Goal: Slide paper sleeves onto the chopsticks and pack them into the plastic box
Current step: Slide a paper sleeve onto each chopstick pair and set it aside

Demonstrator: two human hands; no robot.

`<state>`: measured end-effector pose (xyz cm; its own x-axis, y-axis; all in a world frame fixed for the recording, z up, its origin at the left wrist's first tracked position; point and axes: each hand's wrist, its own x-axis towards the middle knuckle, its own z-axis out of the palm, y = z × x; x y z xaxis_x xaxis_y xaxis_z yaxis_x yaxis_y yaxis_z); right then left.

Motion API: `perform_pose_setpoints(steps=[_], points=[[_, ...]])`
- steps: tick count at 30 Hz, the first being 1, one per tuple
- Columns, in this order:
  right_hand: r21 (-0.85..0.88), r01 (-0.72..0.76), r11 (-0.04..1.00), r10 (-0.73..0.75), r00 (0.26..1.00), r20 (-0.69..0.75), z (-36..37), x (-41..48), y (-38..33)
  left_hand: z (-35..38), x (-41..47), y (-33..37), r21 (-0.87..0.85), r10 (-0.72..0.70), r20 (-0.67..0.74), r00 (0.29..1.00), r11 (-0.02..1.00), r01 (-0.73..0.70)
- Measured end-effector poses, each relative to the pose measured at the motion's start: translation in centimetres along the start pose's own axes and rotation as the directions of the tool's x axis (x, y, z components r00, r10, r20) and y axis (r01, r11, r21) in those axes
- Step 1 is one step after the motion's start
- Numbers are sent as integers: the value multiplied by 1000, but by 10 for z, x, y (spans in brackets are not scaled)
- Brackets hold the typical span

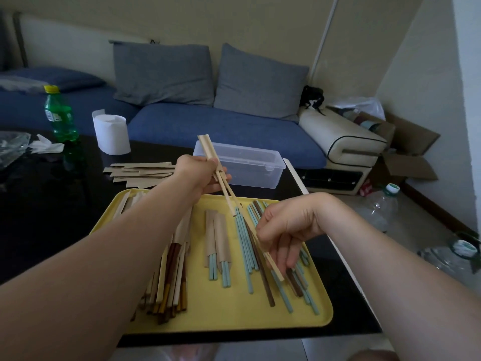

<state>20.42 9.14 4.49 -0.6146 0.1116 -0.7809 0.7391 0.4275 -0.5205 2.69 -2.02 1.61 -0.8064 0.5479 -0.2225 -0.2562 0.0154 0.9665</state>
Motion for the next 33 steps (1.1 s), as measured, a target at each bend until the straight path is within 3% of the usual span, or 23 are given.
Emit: perform_pose_setpoints(steps=[4, 13, 23, 27, 30, 33], points=[[25, 27, 999, -26, 999, -29, 0, 0, -3, 1, -3, 1, 16, -17, 48, 999, 1000, 16], [193, 243, 951, -176, 935, -307, 2, 10, -6, 6, -11, 1, 186, -101, 285, 953, 981, 48], [248, 307, 919, -188, 893, -408, 6, 15, -15, -7, -4, 4, 336, -111, 240, 964, 942, 25], [318, 388, 865, -188, 838, -512, 10, 28, -24, -14, -8, 11, 415, -206, 285, 936, 907, 74], [307, 405, 861, -202, 827, -524, 12, 38, -37, -18, -8, 16, 449, -209, 209, 955, 888, 96], [277, 328, 903, -179, 874, -453, 18, 46, -51, -22, -3, 15, 577, -35, -52, 998, 815, 59]])
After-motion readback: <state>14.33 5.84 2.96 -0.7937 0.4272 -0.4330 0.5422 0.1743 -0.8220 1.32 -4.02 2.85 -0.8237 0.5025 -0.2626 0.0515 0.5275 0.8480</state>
